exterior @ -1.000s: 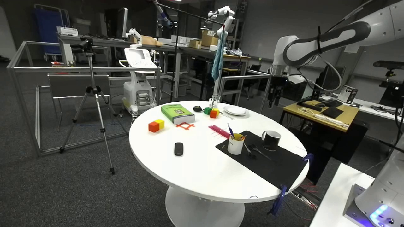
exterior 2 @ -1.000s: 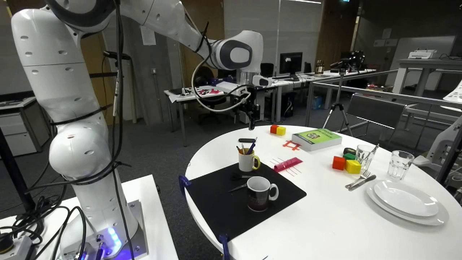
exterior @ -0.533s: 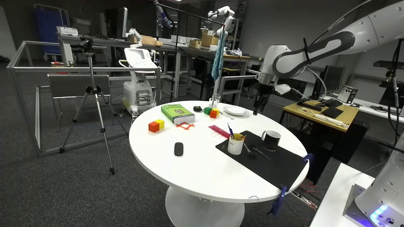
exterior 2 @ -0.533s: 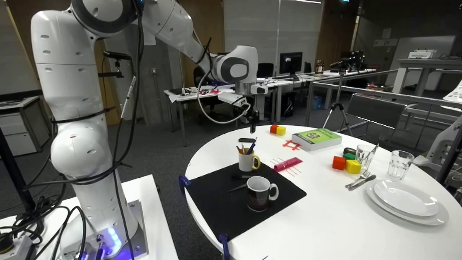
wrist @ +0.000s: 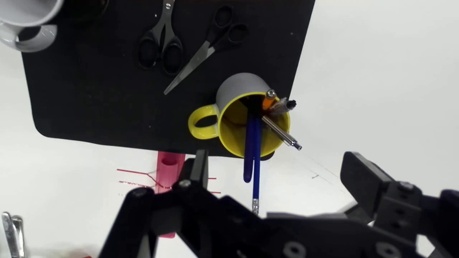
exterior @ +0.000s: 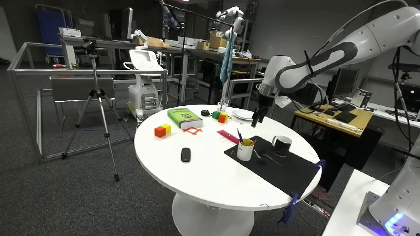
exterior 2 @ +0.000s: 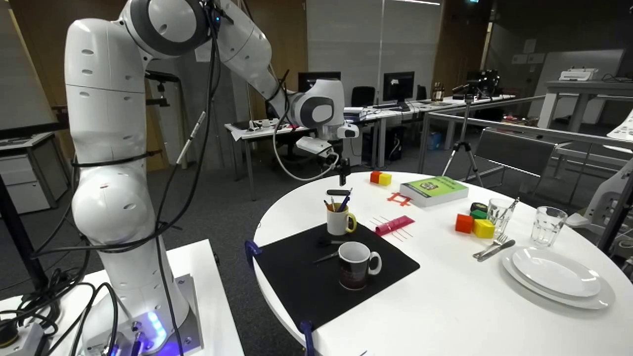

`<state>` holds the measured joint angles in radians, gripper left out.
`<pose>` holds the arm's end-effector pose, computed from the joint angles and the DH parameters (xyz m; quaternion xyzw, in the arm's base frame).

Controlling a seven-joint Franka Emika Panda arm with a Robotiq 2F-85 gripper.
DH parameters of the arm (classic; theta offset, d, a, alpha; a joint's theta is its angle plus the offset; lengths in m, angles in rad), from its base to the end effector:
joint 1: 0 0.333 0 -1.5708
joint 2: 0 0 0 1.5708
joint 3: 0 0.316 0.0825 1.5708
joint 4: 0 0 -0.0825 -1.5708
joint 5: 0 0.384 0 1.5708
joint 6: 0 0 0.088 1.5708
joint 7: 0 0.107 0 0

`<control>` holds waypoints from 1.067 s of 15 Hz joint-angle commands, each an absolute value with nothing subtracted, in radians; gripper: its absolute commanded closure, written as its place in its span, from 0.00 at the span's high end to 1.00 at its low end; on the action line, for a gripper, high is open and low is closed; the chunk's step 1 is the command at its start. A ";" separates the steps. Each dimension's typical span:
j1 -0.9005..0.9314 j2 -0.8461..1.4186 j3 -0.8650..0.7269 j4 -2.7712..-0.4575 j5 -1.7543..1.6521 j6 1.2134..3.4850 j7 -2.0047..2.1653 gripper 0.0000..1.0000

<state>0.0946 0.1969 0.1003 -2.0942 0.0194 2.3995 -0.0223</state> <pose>0.5740 0.1122 0.3392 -0.9934 -0.1000 -0.0530 0.0213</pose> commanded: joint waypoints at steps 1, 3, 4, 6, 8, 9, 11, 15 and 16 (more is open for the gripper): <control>0.106 0.238 0.107 -2.067 0.016 2.487 -0.007 1.00; 0.109 0.255 0.107 -2.061 0.009 2.521 -0.009 1.00; 0.109 0.258 0.105 -2.056 0.005 2.501 -0.012 1.00; 0.098 0.246 0.110 -2.042 0.036 2.388 -0.029 1.00; 0.104 0.249 0.107 -2.067 0.019 2.410 -0.022 1.00; 0.104 0.249 0.105 -2.056 0.020 2.363 -0.022 1.00; 0.103 0.248 0.104 -2.045 0.020 2.342 -0.022 1.00; 0.103 0.255 0.106 -2.049 0.029 2.389 -0.018 1.00; 0.105 0.267 0.106 -2.042 0.033 2.420 -0.006 1.00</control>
